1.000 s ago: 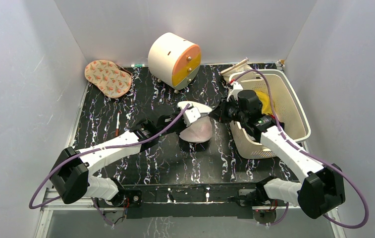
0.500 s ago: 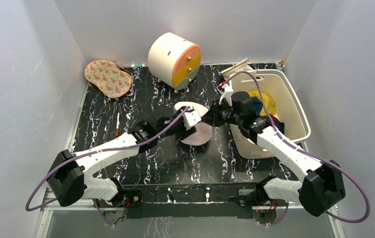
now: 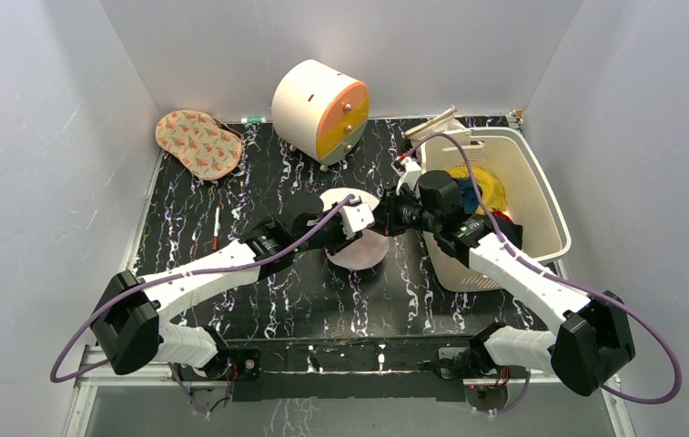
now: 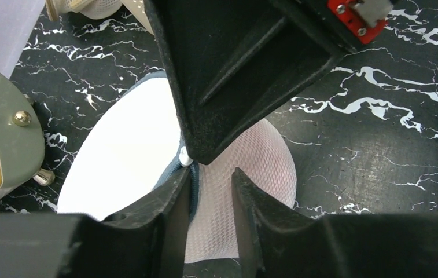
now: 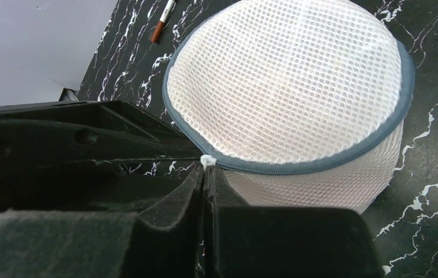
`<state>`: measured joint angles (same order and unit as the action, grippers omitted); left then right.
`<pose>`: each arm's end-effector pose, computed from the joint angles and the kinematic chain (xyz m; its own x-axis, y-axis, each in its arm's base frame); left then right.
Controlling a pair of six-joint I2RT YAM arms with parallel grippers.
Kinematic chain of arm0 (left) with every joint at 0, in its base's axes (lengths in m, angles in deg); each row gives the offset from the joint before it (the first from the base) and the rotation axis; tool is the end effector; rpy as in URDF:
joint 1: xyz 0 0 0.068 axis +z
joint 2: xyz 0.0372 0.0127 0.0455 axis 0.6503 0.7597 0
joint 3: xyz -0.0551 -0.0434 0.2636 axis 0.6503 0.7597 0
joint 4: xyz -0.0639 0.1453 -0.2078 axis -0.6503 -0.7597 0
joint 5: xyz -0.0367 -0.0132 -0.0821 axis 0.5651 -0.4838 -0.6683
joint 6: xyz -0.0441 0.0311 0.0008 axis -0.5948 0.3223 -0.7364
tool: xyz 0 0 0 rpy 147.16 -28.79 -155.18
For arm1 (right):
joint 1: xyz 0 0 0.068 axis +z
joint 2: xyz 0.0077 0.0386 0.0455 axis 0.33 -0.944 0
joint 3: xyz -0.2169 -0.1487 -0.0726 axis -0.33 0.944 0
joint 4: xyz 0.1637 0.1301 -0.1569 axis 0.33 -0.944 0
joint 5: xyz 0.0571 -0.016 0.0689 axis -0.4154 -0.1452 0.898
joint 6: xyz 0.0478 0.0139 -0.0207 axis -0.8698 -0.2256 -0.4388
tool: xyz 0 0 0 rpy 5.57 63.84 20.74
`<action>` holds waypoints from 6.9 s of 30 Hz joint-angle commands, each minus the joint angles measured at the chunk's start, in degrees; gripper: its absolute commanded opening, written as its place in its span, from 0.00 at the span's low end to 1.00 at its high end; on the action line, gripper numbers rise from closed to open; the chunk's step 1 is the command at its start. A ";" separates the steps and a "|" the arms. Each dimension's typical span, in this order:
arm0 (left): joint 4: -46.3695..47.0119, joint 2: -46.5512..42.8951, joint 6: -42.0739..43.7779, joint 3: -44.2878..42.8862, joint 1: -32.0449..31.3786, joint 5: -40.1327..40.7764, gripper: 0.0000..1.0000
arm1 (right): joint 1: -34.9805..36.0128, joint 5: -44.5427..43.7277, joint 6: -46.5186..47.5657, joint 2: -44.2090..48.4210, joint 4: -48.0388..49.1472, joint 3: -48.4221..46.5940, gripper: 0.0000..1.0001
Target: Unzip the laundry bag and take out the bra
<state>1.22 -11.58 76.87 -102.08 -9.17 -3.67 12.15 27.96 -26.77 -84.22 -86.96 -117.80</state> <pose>0.1919 -0.2379 0.2895 0.1709 0.3964 -0.9020 0.8773 0.3554 0.3225 0.2215 0.1520 0.2884 -0.7074 0.0619 -0.7041 -0.5143 0.6382 0.5729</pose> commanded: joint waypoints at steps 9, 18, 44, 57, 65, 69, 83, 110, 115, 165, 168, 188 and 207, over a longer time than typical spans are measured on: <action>1.07 -0.73 -0.21 -1.65 -0.31 3.32 0.00 | 0.99 -4.38 -0.11 1.59 4.15 -1.02 0.00; 1.56 -2.44 1.12 -0.68 -0.34 4.98 0.00 | -1.41 -10.59 -2.60 2.99 3.45 1.27 0.00; -1.13 -1.20 0.03 -2.01 -1.55 -1.30 0.38 | -0.98 -0.55 -4.19 0.33 3.96 -1.70 0.00; -0.80 0.29 0.68 -1.99 -2.49 3.07 0.13 | 2.31 -2.32 -4.71 0.71 4.69 -1.55 0.00; -0.89 0.10 1.78 -2.02 -2.47 6.21 0.00 | 2.31 -6.22 -2.67 2.46 2.03 -1.47 0.00; 0.72 -1.58 2.58 -0.46 -2.48 8.11 0.00 | 2.03 -11.70 -2.02 2.72 0.11 -0.91 0.00; 1.95 -3.90 5.09 1.19 -2.47 10.85 0.00 | -9.96 -8.33 -1.65 3.32 -1.62 1.72 0.00; -1.99 -1.11 0.58 -2.55 -2.65 -0.66 0.34 | 0.22 -2.76 -4.98 3.00 4.42 1.04 0.00; -2.93 1.22 -0.70 -4.05 -2.65 0.01 0.30 | 1.51 -4.15 -5.63 4.71 5.10 2.01 0.00; 3.81 -2.59 7.02 1.54 -1.51 19.85 0.00 | -2.81 -14.35 -0.13 4.20 -0.50 4.19 0.00; 0.03 -3.00 6.45 -0.17 -1.57 14.41 0.00 | -2.80 -14.69 1.95 4.36 -2.13 4.16 0.00; 6.64 -8.11 -6.73 -1.48 4.82 26.03 0.98 | -2.42 -14.97 11.85 7.49 -14.23 -5.96 0.39; 36.20 -23.35 1.82 11.95 9.96 61.67 0.98 | 22.81 -52.16 14.96 -38.04 -36.89 -52.87 0.87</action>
<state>33.46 -32.01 78.53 -90.89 -0.65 55.91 29.63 -7.28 -13.92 -111.89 -113.47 -156.49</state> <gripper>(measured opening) 0.983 0.851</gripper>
